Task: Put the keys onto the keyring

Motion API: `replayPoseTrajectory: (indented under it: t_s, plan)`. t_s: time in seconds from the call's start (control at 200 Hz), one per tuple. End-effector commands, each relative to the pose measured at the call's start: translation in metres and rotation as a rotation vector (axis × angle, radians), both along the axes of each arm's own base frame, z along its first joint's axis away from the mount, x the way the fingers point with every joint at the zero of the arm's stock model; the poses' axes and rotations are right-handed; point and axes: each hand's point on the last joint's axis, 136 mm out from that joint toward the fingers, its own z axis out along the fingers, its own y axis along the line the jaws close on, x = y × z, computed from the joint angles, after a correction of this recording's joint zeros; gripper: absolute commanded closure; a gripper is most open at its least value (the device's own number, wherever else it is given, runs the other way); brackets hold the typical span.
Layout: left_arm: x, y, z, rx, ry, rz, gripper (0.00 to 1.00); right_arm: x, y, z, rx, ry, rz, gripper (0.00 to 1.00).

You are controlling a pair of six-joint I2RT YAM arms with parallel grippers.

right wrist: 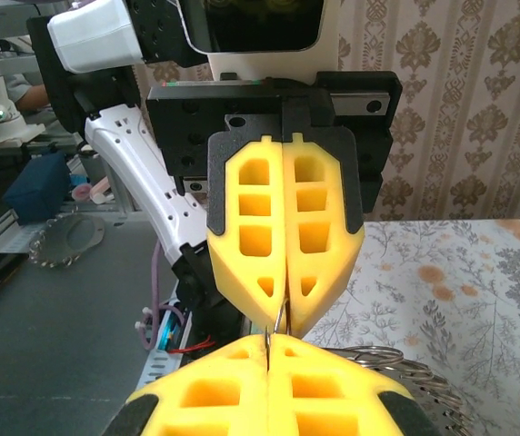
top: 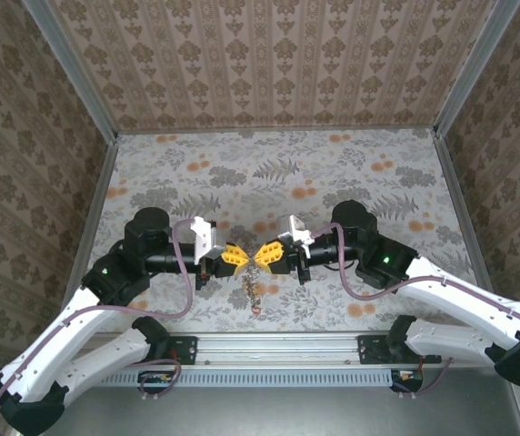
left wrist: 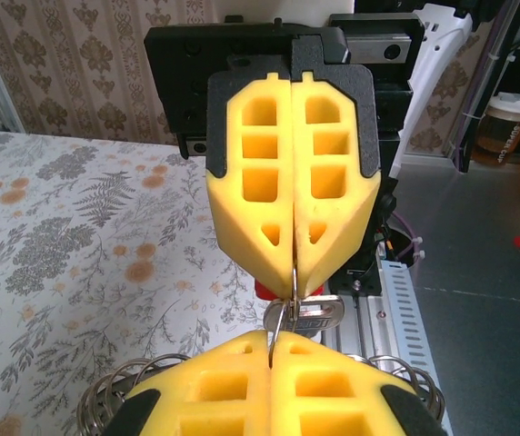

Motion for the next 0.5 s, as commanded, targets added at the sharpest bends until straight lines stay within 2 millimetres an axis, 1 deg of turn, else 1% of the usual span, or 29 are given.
replayPoseTrajectory:
  t_s: [0.0,0.3,0.495]
  plan:
    - [-0.003,-0.002,0.022,-0.070,-0.071,-0.025,1.00,-0.006,0.003,0.006,-0.007,-0.048,0.016,1.00]
    - [-0.002,-0.006,0.020,-0.069,-0.044,-0.033,1.00,-0.003,0.006,-0.008,-0.081,-0.144,-0.049,1.00]
    - [-0.001,-0.007,0.020,-0.071,-0.034,-0.031,1.00,0.010,0.002,-0.010,-0.093,-0.224,-0.164,1.00]
